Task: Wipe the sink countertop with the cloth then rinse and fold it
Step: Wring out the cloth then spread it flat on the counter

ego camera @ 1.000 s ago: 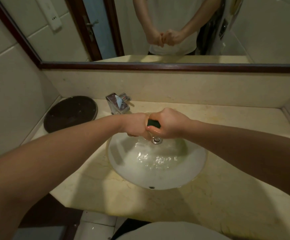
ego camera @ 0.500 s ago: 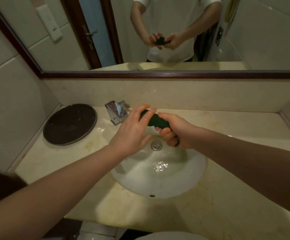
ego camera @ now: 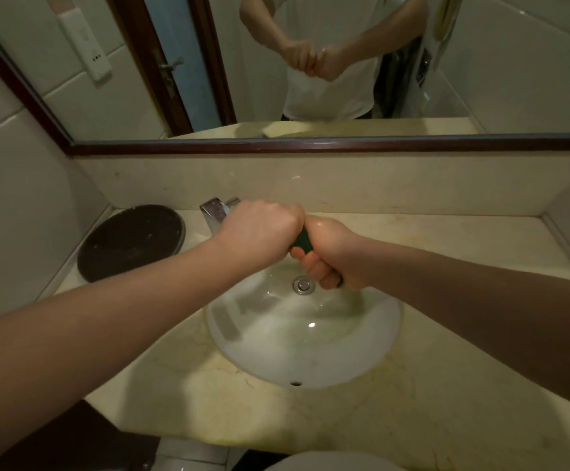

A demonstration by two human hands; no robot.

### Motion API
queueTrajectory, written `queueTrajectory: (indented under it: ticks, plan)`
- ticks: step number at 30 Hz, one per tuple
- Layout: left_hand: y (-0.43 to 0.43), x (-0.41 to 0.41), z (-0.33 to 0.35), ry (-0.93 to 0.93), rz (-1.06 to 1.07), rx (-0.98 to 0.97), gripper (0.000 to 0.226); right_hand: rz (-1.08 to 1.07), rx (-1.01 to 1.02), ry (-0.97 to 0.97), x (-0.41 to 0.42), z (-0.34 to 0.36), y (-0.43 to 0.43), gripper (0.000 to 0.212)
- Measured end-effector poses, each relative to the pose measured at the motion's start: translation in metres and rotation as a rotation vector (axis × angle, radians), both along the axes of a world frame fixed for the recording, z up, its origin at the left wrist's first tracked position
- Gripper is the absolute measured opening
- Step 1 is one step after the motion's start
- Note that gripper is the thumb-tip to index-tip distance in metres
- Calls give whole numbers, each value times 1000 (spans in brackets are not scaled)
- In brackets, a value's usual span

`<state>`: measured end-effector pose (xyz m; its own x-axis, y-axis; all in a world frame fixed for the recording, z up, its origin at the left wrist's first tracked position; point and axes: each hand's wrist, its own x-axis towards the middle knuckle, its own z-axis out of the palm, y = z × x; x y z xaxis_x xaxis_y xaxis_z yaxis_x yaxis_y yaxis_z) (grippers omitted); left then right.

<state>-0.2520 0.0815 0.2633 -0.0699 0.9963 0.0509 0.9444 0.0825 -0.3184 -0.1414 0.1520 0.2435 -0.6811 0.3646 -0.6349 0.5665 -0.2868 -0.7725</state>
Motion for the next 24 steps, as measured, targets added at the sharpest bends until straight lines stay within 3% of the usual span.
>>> queueTrajectory:
  ticks: [2, 4, 6, 8, 12, 17, 21, 24]
  plan:
    - [2, 4, -6, -17, 42, -103, 6, 4, 299, -47, -5, -14, -2, 29]
    - [6, 2, -12, -91, 118, -149, 4, 143, 652, -28, -11, -26, -1, 21]
    - [10, -3, -19, -205, 195, -179, 5, 133, 755, -51, -19, -35, 3, 6]
    - [12, -8, -28, -319, 245, -183, 7, 101, 864, -70, -24, -44, 7, 20]
    - [14, -15, -45, -488, 329, -174, 9, 109, 929, -7, -27, -47, 10, 35]
    - [15, -20, -54, -507, 339, -186, 20, 157, 882, -8, -28, -57, 15, 37]
    - [16, -16, -56, -359, 292, -132, 4, 158, 927, 89, -26, -63, 21, 35]
    - [16, -18, -59, -216, 225, -78, 17, 220, 963, 178, -24, -67, 24, 30]
